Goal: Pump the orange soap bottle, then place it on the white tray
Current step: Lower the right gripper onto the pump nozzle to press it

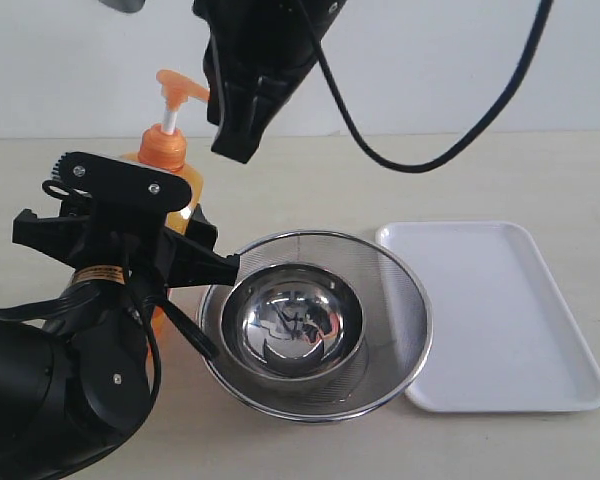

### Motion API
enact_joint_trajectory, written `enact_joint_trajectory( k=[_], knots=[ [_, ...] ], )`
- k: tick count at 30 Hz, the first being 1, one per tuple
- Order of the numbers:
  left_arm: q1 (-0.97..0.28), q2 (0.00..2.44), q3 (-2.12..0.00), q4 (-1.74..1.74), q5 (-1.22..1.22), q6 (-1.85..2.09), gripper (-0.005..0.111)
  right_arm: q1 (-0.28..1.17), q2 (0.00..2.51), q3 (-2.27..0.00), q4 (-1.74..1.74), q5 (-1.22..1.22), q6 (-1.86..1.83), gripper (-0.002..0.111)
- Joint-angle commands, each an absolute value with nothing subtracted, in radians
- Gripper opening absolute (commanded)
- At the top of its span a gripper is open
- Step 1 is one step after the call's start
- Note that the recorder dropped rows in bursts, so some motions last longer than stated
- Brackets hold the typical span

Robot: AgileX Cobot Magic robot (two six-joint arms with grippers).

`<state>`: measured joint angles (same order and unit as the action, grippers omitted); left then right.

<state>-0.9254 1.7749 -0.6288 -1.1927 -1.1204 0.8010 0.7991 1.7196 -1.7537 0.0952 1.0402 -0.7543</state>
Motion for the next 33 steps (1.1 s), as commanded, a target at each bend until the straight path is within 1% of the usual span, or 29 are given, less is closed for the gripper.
enact_joint_trajectory(
  k=[1, 11, 20, 25, 33],
  knots=[
    [-0.930, 1.770, -0.641, -1.162, -1.196, 0.804, 0.005, 0.800, 1.670, -1.758, 0.102, 1.036, -0.741, 0.000],
    [-0.930, 1.770, -0.641, -1.162, -1.196, 0.804, 0.005, 0.800, 1.710, -1.758, 0.223, 1.022, -0.798, 0.000],
    [-0.930, 1.770, -0.641, -1.162, -1.196, 0.804, 0.005, 0.797, 1.766, -1.758, 0.191, 0.971, -0.794, 0.000],
    [-0.930, 1.770, -0.641, -1.162, -1.196, 0.804, 0.005, 0.797, 1.767, -1.758, 0.098, 0.954, -0.753, 0.000],
    [-0.930, 1.770, -0.641, -1.162, -1.196, 0.804, 0.005, 0.797, 1.767, -1.758, 0.083, 0.945, -0.741, 0.000]
  ],
)
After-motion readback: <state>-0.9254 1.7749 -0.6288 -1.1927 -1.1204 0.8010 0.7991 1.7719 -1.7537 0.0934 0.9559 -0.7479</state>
